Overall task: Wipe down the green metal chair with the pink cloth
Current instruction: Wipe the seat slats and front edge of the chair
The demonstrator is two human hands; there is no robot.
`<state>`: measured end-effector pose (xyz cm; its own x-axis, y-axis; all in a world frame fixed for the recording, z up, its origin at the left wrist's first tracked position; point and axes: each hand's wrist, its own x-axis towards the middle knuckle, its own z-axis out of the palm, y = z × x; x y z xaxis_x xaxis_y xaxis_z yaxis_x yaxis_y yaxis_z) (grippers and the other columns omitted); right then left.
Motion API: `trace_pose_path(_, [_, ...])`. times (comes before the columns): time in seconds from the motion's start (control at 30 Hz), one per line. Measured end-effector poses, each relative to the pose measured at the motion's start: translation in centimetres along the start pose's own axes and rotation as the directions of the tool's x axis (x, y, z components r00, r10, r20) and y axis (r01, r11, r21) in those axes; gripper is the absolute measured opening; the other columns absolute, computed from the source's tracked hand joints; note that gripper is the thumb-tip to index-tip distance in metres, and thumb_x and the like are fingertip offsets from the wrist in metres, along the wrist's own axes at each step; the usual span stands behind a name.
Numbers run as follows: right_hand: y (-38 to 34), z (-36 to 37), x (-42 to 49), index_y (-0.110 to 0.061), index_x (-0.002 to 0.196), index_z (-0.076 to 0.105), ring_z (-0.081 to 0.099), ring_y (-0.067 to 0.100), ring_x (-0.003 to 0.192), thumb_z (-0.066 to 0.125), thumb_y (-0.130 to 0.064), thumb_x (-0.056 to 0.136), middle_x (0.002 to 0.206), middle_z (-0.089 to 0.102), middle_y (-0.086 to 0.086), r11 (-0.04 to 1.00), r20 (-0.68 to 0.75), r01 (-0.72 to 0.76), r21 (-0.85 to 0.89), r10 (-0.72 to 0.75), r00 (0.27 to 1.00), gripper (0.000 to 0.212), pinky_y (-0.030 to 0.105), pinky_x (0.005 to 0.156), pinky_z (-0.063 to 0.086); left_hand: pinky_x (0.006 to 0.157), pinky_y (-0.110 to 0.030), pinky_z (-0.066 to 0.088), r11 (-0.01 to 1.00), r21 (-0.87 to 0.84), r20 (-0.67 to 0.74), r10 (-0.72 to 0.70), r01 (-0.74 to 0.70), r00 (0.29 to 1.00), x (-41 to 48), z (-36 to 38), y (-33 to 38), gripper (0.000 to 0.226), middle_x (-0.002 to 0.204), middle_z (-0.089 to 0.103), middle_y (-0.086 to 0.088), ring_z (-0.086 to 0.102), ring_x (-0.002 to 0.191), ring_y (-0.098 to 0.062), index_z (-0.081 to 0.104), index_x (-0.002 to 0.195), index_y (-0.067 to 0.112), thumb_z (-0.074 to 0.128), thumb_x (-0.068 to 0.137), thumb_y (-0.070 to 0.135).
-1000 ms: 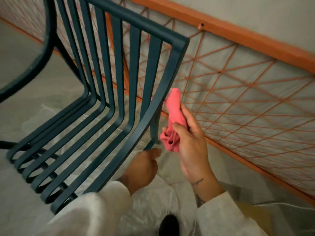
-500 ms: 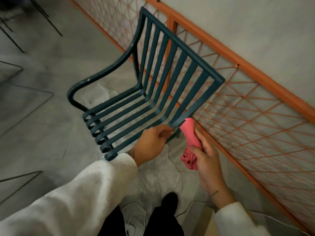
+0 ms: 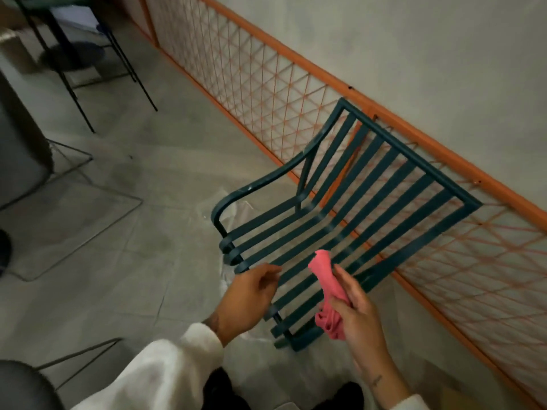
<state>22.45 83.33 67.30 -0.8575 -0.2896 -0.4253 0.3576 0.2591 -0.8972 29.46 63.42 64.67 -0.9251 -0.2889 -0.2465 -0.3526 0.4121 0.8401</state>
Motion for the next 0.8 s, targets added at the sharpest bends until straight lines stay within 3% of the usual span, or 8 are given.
trace_pose_path(0.03, [-0.3, 2.1, -0.4, -0.053, 0.116, 0.059, 0.067, 0.018, 0.104, 0.055, 0.0, 0.095, 0.128, 0.062, -0.01, 1.0, 0.002, -0.008, 0.013, 0.008, 1.0, 0.058, 0.038, 0.088, 0.056, 0.088, -0.012, 0.051, 1.0, 0.006, -0.003, -0.008, 0.008, 1.0, -0.2, -2.0, -1.0, 0.027, 0.107, 0.068, 0.014, 0.063, 0.095, 0.008, 0.061, 0.121, 0.027, 0.055, 0.096, 0.019])
trace_pose_path(0.13, [-1.4, 7.1, -1.2, -0.054, 0.114, 0.058, 0.07, 0.02, 0.096, 0.055, -0.005, 0.096, 0.12, 0.063, -0.01, 0.999, 0.025, -0.028, 0.024, 0.028, 0.999, 0.052, 0.029, 0.074, 0.059, 0.088, -0.011, 0.048, 0.999, -0.001, -0.035, -0.039, 0.039, 0.999, -0.5, -6.7, -2.8, 0.028, 0.11, 0.069, 0.011, 0.064, 0.098, 0.003, 0.062, 0.122, 0.025, 0.057, 0.095, 0.019])
trace_pose_path(0.27, [-3.2, 11.3, -0.7, -0.06, 0.113, 0.055, 0.071, 0.019, 0.094, 0.054, -0.012, 0.098, 0.12, 0.063, -0.005, 0.999, 0.06, 0.004, -0.046, -0.001, 0.998, 0.051, 0.039, 0.082, 0.06, 0.079, 0.0, 0.043, 0.997, -0.037, -0.082, -0.064, 0.061, 0.995, -0.1, -10.8, -3.9, 0.027, 0.108, 0.069, 0.009, 0.064, 0.097, 0.0, 0.063, 0.12, 0.022, 0.058, 0.094, 0.017])
trace_pose_path(0.4, [-5.6, 13.9, 0.9, -0.049, 0.123, 0.056, 0.072, 0.021, 0.086, 0.051, -0.009, 0.099, 0.11, 0.065, -0.004, 0.997, 0.063, 0.053, -0.048, -0.05, 0.997, 0.047, 0.035, 0.072, 0.061, 0.085, -0.011, 0.048, 0.996, -0.065, -0.101, -0.072, 0.066, 0.992, 1.2, -13.7, -4.2, 0.028, 0.108, 0.069, 0.009, 0.065, 0.097, -0.002, 0.062, 0.122, 0.022, 0.058, 0.094, 0.019])
trace_pose_path(0.53, [-7.2, 15.0, 3.6, -0.047, 0.122, 0.057, 0.072, 0.025, 0.09, 0.052, -0.008, 0.098, 0.117, 0.064, 0.001, 0.998, 0.034, 0.06, 0.018, -0.061, 0.998, 0.046, 0.043, 0.081, 0.061, 0.088, -0.016, 0.049, 0.996, -0.062, -0.102, -0.067, 0.06, 0.993, 3.5, -16.1, -4.2, 0.029, 0.109, 0.069, 0.006, 0.064, 0.099, -0.005, 0.061, 0.123, 0.02, 0.058, 0.094, 0.018])
trace_pose_path(0.63, [-7.8, 15.1, 5.7, -0.046, 0.122, 0.059, 0.07, 0.025, 0.095, 0.053, -0.011, 0.097, 0.119, 0.065, 0.001, 0.998, -0.012, 0.044, 0.041, -0.044, 0.999, 0.043, 0.04, 0.084, 0.058, 0.074, -0.004, 0.045, 0.996, -0.047, -0.095, -0.077, 0.073, 0.992, 5.9, -17.0, -4.4, 0.029, 0.105, 0.07, 0.005, 0.065, 0.093, -0.003, 0.062, 0.123, 0.019, 0.059, 0.093, 0.019])
trace_pose_path(0.7, [-7.7, 15.2, 6.3, -0.051, 0.114, 0.06, 0.07, 0.027, 0.096, 0.053, -0.012, 0.097, 0.117, 0.065, 0.001, 0.998, -0.023, 0.02, 0.059, -0.019, 1.0, 0.043, 0.047, 0.09, 0.057, 0.068, -0.005, 0.047, 0.995, -0.038, -0.08, -0.093, 0.09, 0.992, 6.3, -17.6, -4.8, 0.029, 0.105, 0.069, 0.006, 0.065, 0.092, -0.004, 0.061, 0.123, 0.02, 0.059, 0.094, 0.019])
trace_pose_path(0.8, [-7.4, 15.3, 8.9, -0.046, 0.119, 0.06, 0.071, 0.029, 0.095, 0.052, -0.008, 0.097, 0.115, 0.063, 0.001, 0.987, -0.027, -0.036, 0.153, 0.041, 0.999, 0.045, 0.042, 0.082, 0.06, 0.087, -0.021, 0.052, 0.991, -0.009, -0.041, -0.137, 0.136, 0.99, 8.9, -18.6, -5.8, 0.029, 0.106, 0.067, 0.006, 0.063, 0.095, -0.006, 0.06, 0.123, 0.022, 0.059, 0.094, 0.02])
